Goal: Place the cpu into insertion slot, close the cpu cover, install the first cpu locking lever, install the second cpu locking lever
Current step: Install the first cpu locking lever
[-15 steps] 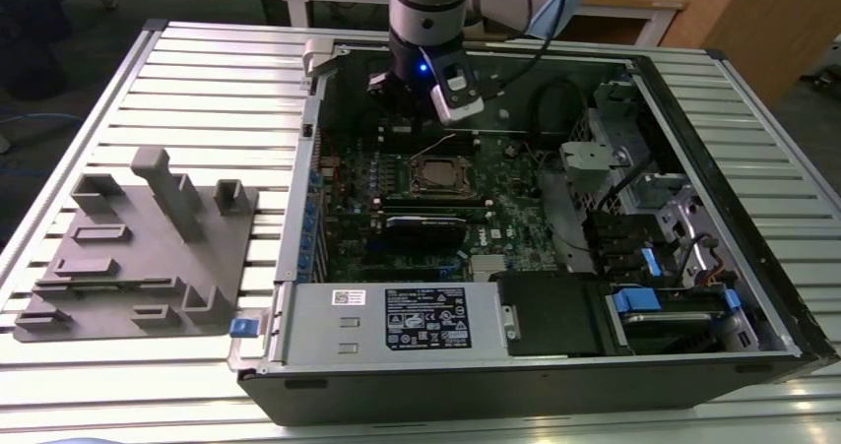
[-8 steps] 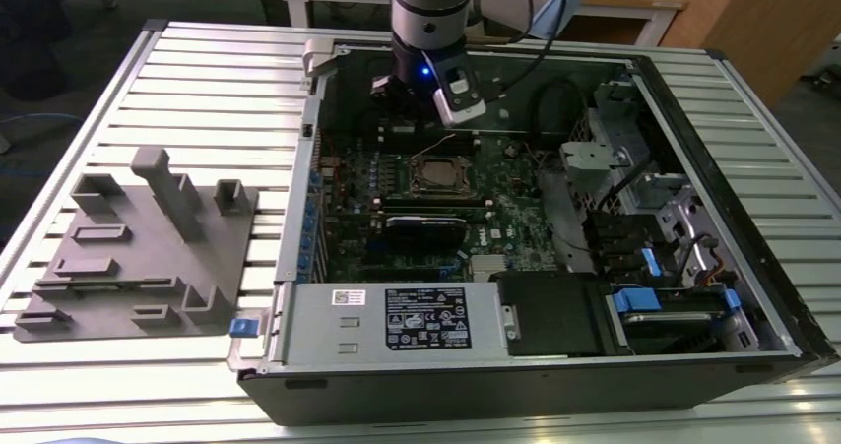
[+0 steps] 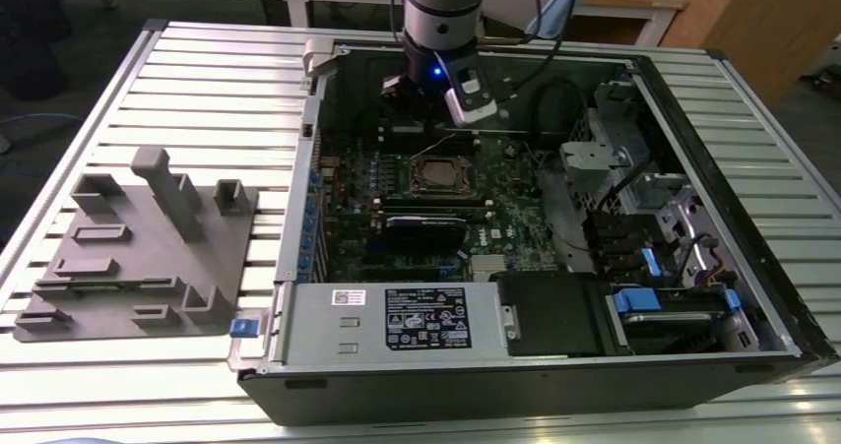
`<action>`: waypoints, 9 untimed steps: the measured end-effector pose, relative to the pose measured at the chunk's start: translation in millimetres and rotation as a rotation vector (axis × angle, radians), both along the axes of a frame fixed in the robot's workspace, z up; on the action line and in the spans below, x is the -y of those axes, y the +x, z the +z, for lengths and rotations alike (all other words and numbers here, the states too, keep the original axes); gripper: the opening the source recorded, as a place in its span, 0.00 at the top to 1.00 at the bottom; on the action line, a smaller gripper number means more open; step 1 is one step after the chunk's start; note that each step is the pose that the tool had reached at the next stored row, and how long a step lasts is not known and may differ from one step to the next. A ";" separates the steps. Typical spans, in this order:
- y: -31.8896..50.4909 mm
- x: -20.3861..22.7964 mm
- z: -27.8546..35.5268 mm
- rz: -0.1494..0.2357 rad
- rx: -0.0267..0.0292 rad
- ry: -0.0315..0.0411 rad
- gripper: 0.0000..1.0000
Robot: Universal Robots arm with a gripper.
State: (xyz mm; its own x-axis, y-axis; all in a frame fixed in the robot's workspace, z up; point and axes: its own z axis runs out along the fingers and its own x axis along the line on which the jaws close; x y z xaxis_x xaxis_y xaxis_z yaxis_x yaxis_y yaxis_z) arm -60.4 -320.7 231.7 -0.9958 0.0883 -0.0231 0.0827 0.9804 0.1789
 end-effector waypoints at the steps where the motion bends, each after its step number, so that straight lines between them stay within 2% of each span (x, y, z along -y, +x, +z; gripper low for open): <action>1: 1.6 -0.4 -0.3 -0.003 0.0001 -0.0007 0.89; 9: 8.5 -1.1 -4.6 -0.038 0.0000 -0.0020 0.89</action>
